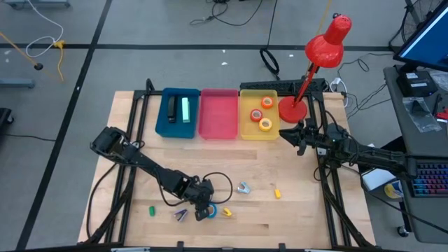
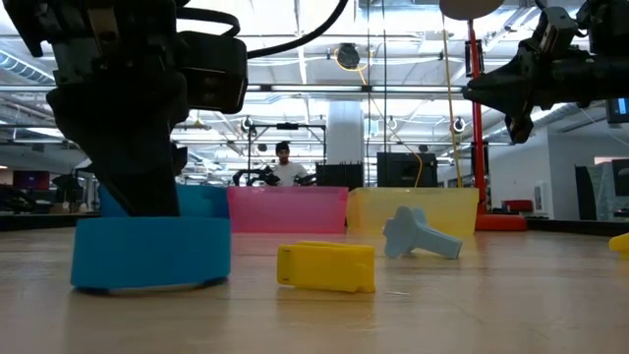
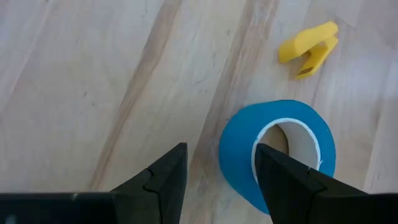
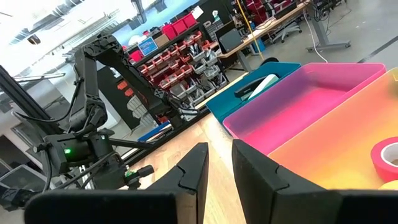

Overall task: Pick and place Stapler, Stapler remover, tape
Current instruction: Put the blue tape into the yellow bin

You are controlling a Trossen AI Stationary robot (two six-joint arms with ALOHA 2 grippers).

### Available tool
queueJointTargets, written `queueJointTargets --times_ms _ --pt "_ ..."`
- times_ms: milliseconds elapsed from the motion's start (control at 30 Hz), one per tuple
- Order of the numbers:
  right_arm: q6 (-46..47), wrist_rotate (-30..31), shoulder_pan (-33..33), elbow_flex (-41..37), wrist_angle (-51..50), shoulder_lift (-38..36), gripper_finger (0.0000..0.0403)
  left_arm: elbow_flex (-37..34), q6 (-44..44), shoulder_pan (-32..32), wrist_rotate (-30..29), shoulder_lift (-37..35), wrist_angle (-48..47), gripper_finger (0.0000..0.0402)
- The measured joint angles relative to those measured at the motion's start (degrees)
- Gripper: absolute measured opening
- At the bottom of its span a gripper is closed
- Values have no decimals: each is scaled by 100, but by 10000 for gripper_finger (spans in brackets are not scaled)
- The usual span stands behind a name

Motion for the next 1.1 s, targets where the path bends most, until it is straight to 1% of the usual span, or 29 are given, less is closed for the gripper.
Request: queueJointTargets --times_ms 167,233,333,533,600,1000,1100 --pt "6 135 0 0 0 0 63 0 -13 0 -76 -1 -53 184" --pt "4 183 0 0 0 0 63 4 -11 -2 -152 -5 -109 173" --pt "22 277 0 0 1 0 63 2 36 11 -243 -3 -226 140" --pt "13 296 0 0 0 0 63 2 137 9 -243 -5 -186 55" --pt "13 296 2 0 1 0 63 2 85 9 -232 -7 -177 36" --pt "20 294 1 0 2 0 63 -1 -215 20 -137 -13 -182 36" --pt "20 288 2 0 2 -2 63 -12 -281 98 90 -123 -223 36"
